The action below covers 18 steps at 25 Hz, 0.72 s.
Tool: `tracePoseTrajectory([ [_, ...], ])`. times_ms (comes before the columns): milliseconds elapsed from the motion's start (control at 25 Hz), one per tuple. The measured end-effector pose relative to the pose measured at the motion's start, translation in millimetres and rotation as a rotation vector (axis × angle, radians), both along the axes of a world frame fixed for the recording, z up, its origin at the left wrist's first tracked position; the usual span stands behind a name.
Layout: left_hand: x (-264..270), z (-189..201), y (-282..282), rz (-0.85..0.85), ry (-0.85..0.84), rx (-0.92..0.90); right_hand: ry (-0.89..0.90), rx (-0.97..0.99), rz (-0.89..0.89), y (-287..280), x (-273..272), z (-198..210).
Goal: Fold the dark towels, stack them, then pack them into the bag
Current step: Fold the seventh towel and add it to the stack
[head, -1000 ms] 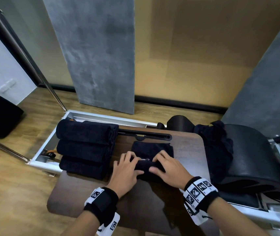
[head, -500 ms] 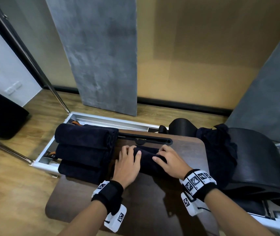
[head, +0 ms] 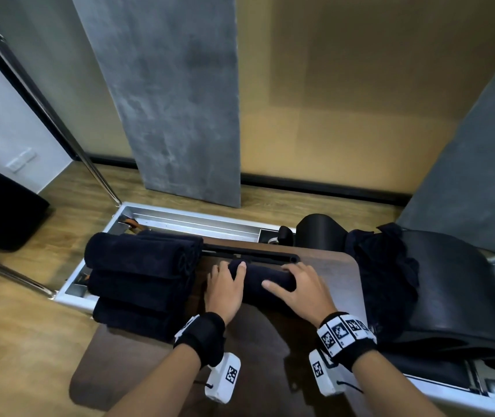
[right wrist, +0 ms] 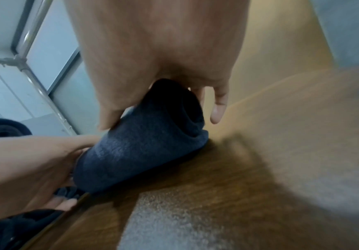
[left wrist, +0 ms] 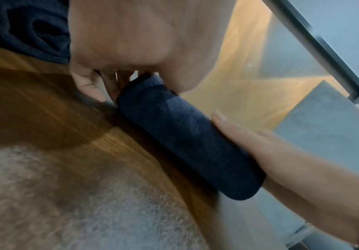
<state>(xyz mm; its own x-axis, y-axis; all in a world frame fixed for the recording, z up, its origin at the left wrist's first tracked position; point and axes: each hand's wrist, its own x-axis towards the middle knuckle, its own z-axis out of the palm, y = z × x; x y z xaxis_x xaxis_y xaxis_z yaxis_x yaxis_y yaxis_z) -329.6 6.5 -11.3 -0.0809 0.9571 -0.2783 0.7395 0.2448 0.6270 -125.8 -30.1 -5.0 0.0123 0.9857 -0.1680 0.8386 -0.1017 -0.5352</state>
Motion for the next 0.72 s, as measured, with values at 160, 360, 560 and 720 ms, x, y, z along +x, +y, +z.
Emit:
tracePoseTrajectory([
  [160, 4, -4, 7, 0.025, 0.000, -0.048, 0.076, -0.076, -0.046, -7, 6, -9],
  [360, 0, -9, 5, 0.053, -0.053, -0.063, 0.064, -0.126, -0.132, -14, -3, -12],
  [560, -5, -13, -13, 0.032, -0.131, -0.092, 0.174, -0.155, -0.213, -37, -5, -7],
  [720, -10, -6, -35, 0.040, -0.398, -0.122, 0.426, -0.092, -0.340, -65, -9, -1],
])
